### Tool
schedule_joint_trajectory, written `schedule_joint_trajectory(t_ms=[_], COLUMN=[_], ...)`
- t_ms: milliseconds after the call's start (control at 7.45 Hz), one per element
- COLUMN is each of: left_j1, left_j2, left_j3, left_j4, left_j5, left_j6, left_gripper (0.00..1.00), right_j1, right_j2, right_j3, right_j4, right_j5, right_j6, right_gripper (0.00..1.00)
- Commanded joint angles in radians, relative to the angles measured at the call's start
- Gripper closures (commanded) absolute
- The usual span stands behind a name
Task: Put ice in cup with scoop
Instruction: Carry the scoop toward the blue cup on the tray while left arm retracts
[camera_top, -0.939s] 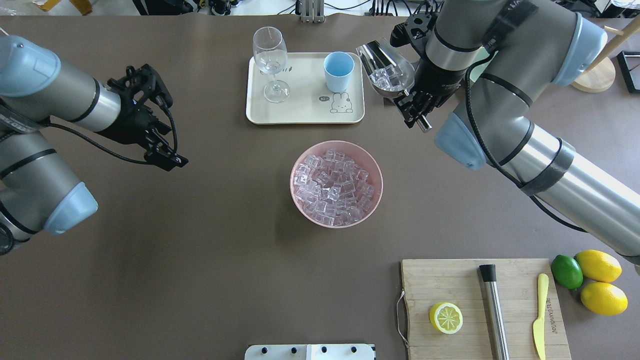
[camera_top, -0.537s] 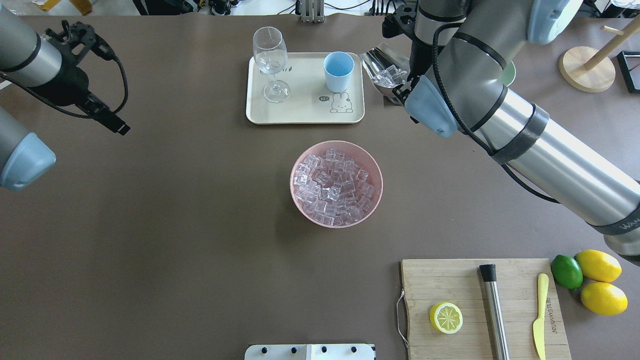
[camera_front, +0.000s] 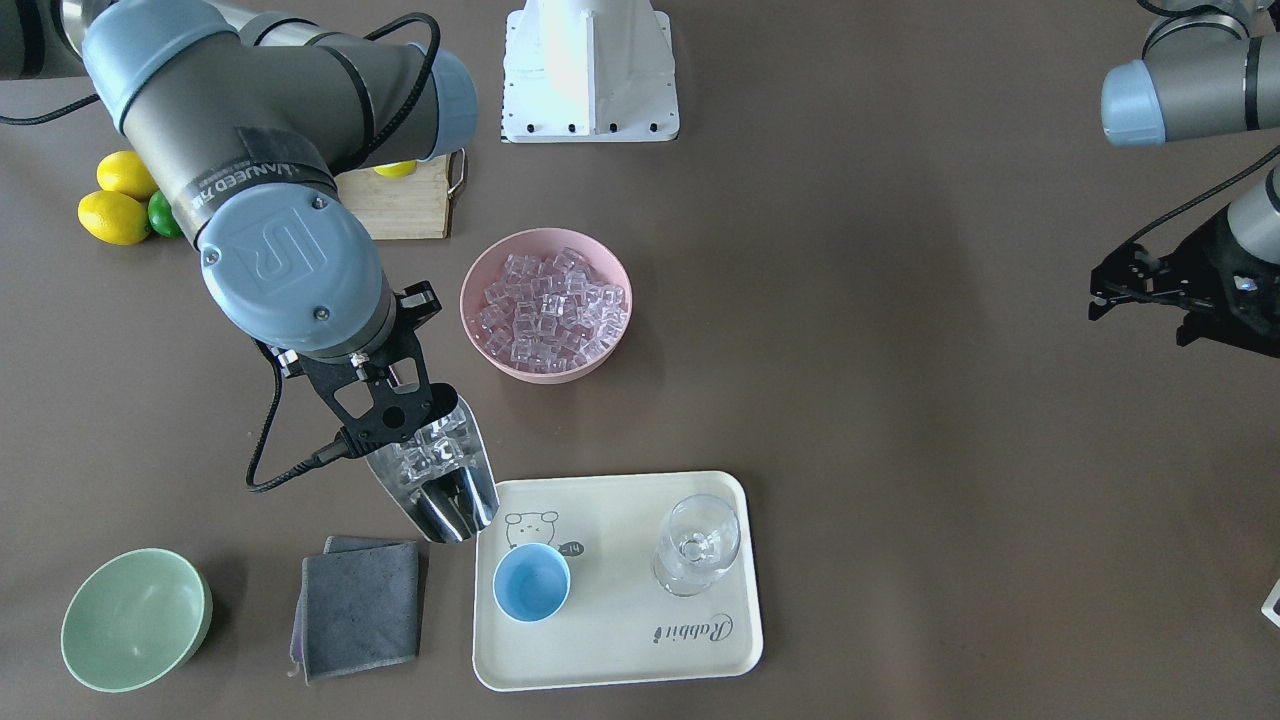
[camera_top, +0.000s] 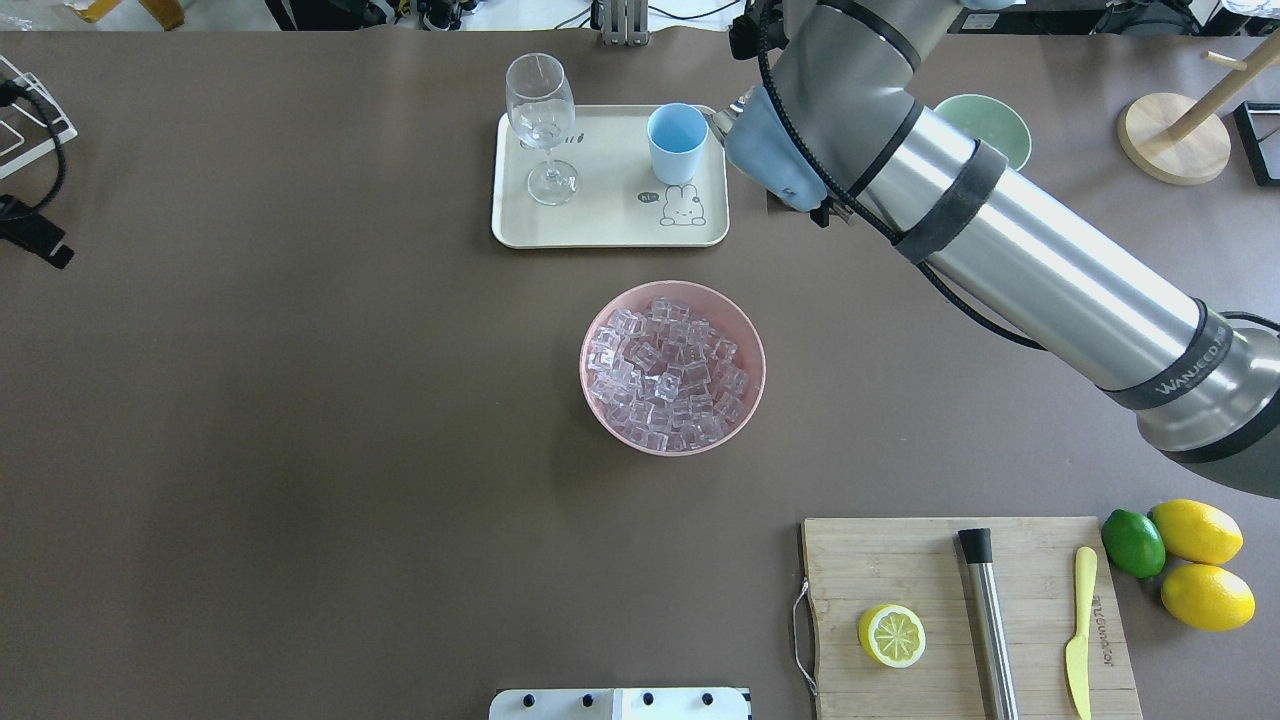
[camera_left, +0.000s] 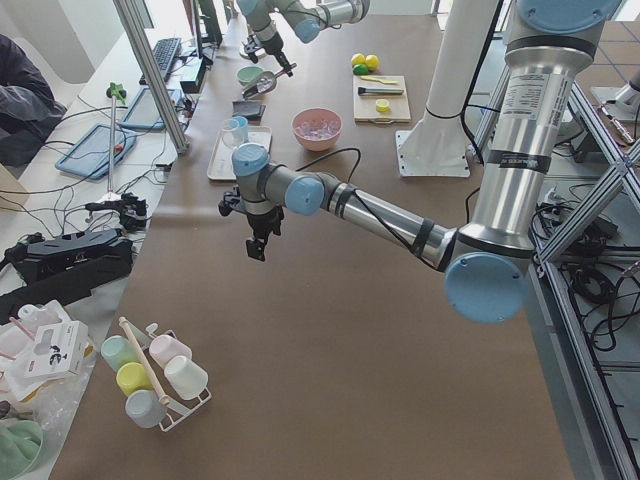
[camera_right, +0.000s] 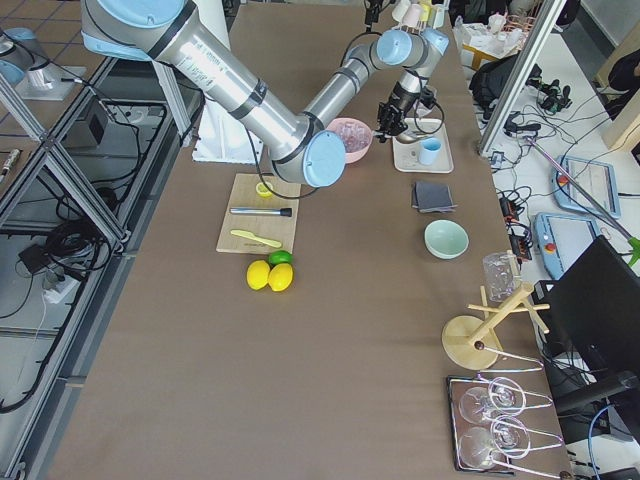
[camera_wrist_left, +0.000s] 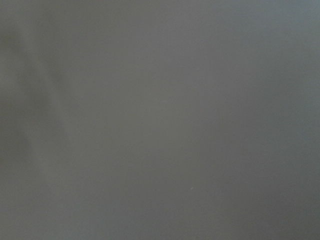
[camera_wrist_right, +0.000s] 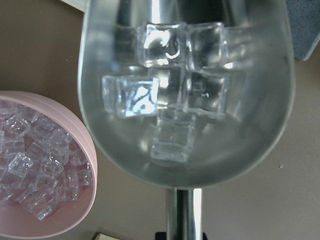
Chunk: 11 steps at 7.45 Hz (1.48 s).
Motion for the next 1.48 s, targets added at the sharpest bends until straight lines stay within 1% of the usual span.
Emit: schedule_joint_trajectory(t_ms=[0, 134, 268, 939, 1208, 1342], left_j1=[-0.147, -0.198, -0.270, -0.272, -0.266, -0.266], left_j2=[0.170, 0.182, 0.211, 0.215, 0.215, 0.215], left_j3=[0.035, 0.066, 0.078, 0.075, 0.081, 0.095], left_j4=[-0.008, -0.007, -0.010, -0.010, -0.007, -0.008], left_j5=[-0.046, -0.055, -0.102, -0.094, -0.092, -0.092], left_j6=[0.006, 0.008, 0.009, 0.009, 0.008, 0.008], left_gripper=[0.01, 0.01, 0.01, 0.01, 0.01, 0.01], right_j1=[0.002, 0.002, 0.002, 0.018, 0.023, 0.023], right_j2=[0.096, 0.122, 0.148, 0.271, 0.339, 0.362], right_j3=[-0.165, -0.210, -0.262, -0.502, -0.608, -0.644], right_j4=[-0.008, -0.008, -0.006, 0.002, 0.002, 0.002], right_j5=[-0.011, -0.013, -0.019, -0.027, -0.025, -0.025], right_j6=[-0.063, -0.066, -0.096, -0.199, -0.213, -0.213], right_gripper=[1.00, 1.00, 1.00, 1.00, 1.00, 1.00])
